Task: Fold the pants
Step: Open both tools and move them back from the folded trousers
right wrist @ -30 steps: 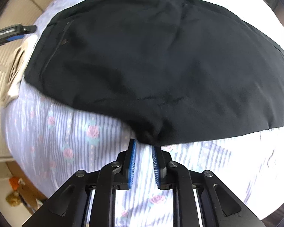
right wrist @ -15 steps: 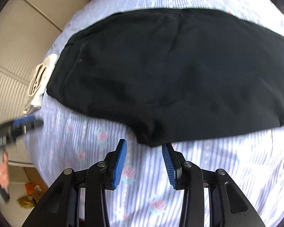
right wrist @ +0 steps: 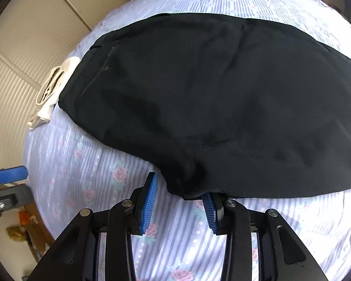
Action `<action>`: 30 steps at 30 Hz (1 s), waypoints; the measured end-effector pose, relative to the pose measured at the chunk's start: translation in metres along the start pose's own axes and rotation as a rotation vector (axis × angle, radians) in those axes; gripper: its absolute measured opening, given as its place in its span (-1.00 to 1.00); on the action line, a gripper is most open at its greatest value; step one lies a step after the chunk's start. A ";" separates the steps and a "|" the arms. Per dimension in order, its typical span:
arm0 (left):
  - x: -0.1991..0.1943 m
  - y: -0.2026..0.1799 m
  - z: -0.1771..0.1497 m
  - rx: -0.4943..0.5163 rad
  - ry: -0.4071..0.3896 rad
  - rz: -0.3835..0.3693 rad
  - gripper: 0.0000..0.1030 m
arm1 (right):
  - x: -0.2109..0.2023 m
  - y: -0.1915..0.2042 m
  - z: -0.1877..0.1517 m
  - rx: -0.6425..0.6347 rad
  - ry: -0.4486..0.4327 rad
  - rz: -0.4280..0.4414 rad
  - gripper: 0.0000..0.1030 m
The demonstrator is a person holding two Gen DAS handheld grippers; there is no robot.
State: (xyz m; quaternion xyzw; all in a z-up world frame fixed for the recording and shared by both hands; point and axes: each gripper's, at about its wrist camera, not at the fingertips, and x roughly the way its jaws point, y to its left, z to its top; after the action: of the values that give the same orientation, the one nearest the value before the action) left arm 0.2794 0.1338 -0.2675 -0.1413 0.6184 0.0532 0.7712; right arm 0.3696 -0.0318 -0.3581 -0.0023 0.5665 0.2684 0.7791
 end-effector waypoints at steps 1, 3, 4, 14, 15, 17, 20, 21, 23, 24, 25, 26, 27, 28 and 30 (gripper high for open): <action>-0.001 0.000 -0.003 -0.006 -0.001 -0.002 0.49 | -0.005 0.000 0.002 0.001 -0.023 0.006 -0.25; -0.002 0.000 -0.008 -0.022 0.000 -0.004 0.49 | -0.014 0.000 0.007 -0.011 -0.062 0.012 -0.25; -0.002 0.001 -0.011 -0.029 0.000 -0.004 0.49 | -0.017 -0.001 0.009 -0.014 -0.075 0.017 -0.25; -0.004 0.010 -0.030 -0.096 0.013 0.008 0.49 | -0.022 0.016 -0.004 -0.174 -0.060 -0.021 -0.72; -0.002 0.011 -0.031 -0.099 0.018 0.009 0.49 | -0.025 0.019 -0.010 -0.194 -0.056 -0.022 -0.74; 0.001 0.011 -0.031 -0.106 0.027 0.013 0.49 | -0.017 0.022 -0.021 -0.225 -0.014 -0.041 -0.79; 0.002 0.005 -0.028 -0.097 0.032 0.013 0.48 | 0.006 0.020 -0.037 -0.221 0.119 0.007 -0.97; -0.001 0.002 -0.026 -0.090 0.020 0.010 0.48 | -0.001 0.023 -0.041 -0.236 0.106 0.015 -0.97; -0.005 -0.003 -0.023 -0.078 0.004 0.002 0.48 | -0.018 0.026 -0.040 -0.238 0.069 0.006 -0.96; -0.006 -0.005 -0.020 -0.072 0.000 0.001 0.48 | -0.031 0.026 -0.036 -0.232 0.032 0.011 -0.96; -0.006 -0.006 -0.018 -0.070 -0.005 0.001 0.48 | -0.042 0.025 -0.030 -0.227 -0.008 0.012 -0.96; -0.006 -0.008 -0.016 -0.071 -0.008 0.001 0.48 | -0.049 0.024 -0.023 -0.223 -0.040 0.009 -0.96; -0.006 -0.008 -0.014 -0.074 -0.010 -0.002 0.48 | -0.052 0.023 -0.014 -0.219 -0.064 0.000 -0.96; -0.005 -0.008 -0.013 -0.080 -0.012 -0.005 0.48 | -0.052 0.020 -0.005 -0.213 -0.078 -0.002 -0.96; -0.004 -0.008 -0.010 -0.090 -0.010 -0.003 0.48 | -0.039 0.018 0.012 -0.205 -0.077 -0.020 -0.96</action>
State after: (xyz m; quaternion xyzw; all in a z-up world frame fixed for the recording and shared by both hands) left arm 0.2713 0.1238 -0.2648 -0.1766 0.6112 0.0807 0.7673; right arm 0.3644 -0.0287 -0.3134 -0.0771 0.5057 0.3169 0.7987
